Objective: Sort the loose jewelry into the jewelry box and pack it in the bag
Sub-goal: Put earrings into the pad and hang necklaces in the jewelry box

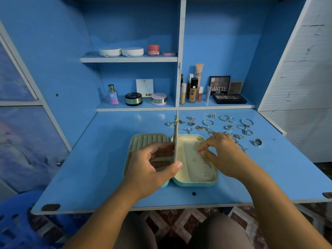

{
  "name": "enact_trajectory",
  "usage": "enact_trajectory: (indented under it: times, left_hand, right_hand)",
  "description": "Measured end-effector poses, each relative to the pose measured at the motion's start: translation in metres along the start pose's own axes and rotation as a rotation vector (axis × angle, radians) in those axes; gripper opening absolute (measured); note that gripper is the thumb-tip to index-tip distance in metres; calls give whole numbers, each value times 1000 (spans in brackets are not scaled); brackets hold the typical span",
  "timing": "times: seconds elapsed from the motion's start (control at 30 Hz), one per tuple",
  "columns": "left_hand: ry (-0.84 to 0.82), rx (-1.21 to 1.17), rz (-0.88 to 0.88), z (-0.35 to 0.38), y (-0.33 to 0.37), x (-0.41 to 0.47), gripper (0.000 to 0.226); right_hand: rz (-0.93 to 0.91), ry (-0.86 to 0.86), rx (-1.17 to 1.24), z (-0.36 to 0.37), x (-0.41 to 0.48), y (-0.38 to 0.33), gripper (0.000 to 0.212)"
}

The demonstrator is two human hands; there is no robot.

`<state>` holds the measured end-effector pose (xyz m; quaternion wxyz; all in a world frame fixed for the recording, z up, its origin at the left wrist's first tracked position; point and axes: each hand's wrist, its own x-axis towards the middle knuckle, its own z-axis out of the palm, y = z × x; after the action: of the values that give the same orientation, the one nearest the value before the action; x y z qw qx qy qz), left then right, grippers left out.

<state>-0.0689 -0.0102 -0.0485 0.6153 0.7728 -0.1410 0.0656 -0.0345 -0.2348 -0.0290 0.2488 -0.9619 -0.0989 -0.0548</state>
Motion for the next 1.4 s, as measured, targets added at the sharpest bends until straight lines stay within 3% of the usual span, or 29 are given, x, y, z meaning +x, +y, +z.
enact_trajectory:
  times: [0.17, 1.1, 1.17, 1.23, 1.33, 1.4]
  left_hand:
    - [-1, -11, 2, -1, 0, 0, 39]
    - [-11, -26, 24, -1, 2, -2, 42]
    - [-13, -30, 20, -1, 1, -3, 44]
    - [-14, -40, 16, -2, 0, -3, 45]
    - [-24, -44, 12, -1, -1, -2, 47]
    - [-31, -40, 14, -2, -1, -2, 47]
  right_hand:
    - [-69, -128, -115, -2, -1, -6, 13]
    - [-54, -151, -321, 7, 11, -22, 20]
    - [-97, 6, -147, 15, 7, -22, 12]
    - [-73, 155, 231, 20, -2, -28, 9]
    - [0, 170, 713, 24, -16, -43, 9]
    - [-18, 152, 880, 26, -21, -52, 9]
